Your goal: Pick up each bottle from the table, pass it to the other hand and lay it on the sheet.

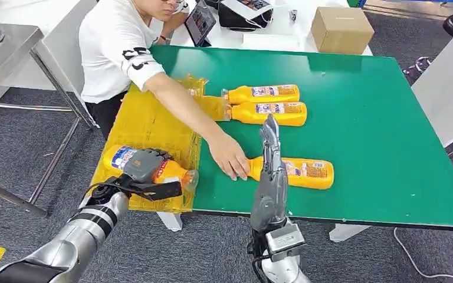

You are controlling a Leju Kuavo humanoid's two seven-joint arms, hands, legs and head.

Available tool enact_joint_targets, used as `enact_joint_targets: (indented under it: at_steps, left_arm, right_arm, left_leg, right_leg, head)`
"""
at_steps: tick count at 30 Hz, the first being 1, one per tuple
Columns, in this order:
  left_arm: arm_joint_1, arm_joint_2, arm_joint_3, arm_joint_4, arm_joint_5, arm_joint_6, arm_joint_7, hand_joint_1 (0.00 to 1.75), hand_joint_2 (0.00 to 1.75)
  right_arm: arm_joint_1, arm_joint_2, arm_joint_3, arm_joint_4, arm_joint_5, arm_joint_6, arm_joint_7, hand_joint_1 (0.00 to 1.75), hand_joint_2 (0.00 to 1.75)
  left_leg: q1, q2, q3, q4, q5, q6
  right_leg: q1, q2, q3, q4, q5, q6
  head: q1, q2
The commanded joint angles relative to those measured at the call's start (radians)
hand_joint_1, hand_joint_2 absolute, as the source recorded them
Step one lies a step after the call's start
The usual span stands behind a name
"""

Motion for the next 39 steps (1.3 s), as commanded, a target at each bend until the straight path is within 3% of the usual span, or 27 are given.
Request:
enact_joint_targets:
  at_steps: [1,5,6,16,23,26,30,32,33,39]
  left_arm:
    - [-0.019,0.03,-0.026,0.103,-0.012,-0.038,0.006,0.0,1.75]
    - [-0.013,0.035,-0.029,0.11,-0.018,-0.077,0.009,0.0,1.75]
    - [-0.005,0.034,-0.015,0.106,-0.002,-0.104,-0.002,0.0,0.0]
    - [0.013,0.033,0.031,0.084,0.063,-0.207,-0.05,0.0,0.0]
    - [0.024,0.064,0.085,0.063,0.172,-0.398,-0.12,0.0,0.0]
    - [0.066,0.02,0.18,-0.035,0.324,-0.432,-0.213,0.0,0.0]
    - [0.127,-0.11,0.337,-0.268,0.562,-0.31,-0.23,0.0,0.0]
    - [0.137,-0.14,0.358,-0.342,0.631,-0.244,-0.225,0.0,0.0]
    - [0.143,-0.16,0.386,-0.382,0.666,-0.142,-0.247,0.0,0.0]
    - [0.153,-0.171,0.394,-0.451,0.717,-0.075,-0.247,0.0,0.0]
  right_arm:
    - [-0.004,-0.002,-0.036,0.109,-0.008,0.033,0.001,0.0,0.0]
    - [-0.007,0.005,-0.044,0.14,-0.003,0.056,0.001,0.0,0.0]
    - [-0.007,0.011,-0.052,0.151,0.001,0.066,0.001,0.0,0.0]
    - [-0.008,0.023,-0.069,0.163,0.0,0.086,0.001,0.0,0.0]
    - [-0.011,0.023,-0.085,0.179,-0.009,0.097,0.001,0.0,0.0]
    - [-0.012,0.029,-0.083,0.195,0.001,0.109,0.001,0.0,0.0]
    - [-0.006,0.05,-0.087,0.222,0.032,0.106,0.001,0.0,0.0]
    - [-0.004,0.061,-0.09,0.239,0.053,0.106,0.001,0.0,0.0]
    - [-0.011,0.055,-0.082,0.25,0.077,0.105,0.009,0.0,0.0]
    - [-0.019,0.051,-0.083,0.27,0.111,0.088,0.023,0.0,0.0]
  left_leg:
    - [0.001,0.001,0.005,-0.002,-0.001,-0.001]
    - [0.001,0.002,0.007,-0.002,-0.002,-0.001]
    - [0.001,0.002,0.006,-0.002,-0.001,-0.001]
    - [0.001,0.0,0.01,-0.003,-0.001,-0.001]
    - [0.0,-0.003,0.014,-0.003,0.0,-0.002]
    - [0.001,-0.004,0.018,-0.003,0.0,-0.002]
    - [0.001,-0.008,0.016,-0.002,0.001,-0.002]
    - [0.001,-0.01,0.013,-0.001,0.001,-0.002]
    - [0.002,-0.009,0.014,-0.001,0.0,-0.002]
    - [0.001,-0.006,0.013,-0.001,-0.001,-0.003]
  right_leg:
    - [0.0,0.002,0.005,-0.002,-0.001,-0.001]
    - [0.001,0.003,0.006,-0.002,-0.001,-0.001]
    - [0.001,0.003,0.006,-0.002,-0.001,-0.001]
    - [0.0,0.003,0.01,-0.002,-0.001,-0.002]
    - [0.0,0.001,0.014,-0.003,0.0,-0.002]
    - [0.0,-0.001,0.019,-0.003,-0.001,-0.004]
    - [0.0,-0.005,0.018,-0.002,-0.002,-0.004]
    - [0.001,-0.008,0.015,-0.002,-0.002,-0.004]
    - [0.001,-0.008,0.015,-0.002,-0.003,-0.004]
    - [0.001,-0.004,0.014,-0.001,-0.003,-0.004]
  head:
    - [0.0,0.0]
    - [0.0,0.0]
    - [0.0,0.0]
    - [0.0,0.0]
    - [0.0,0.0]
    - [0.0,0.0]
    - [0.0,0.0]
    - [0.0,0.0]
    - [0.0,0.0]
    - [0.0,0.0]
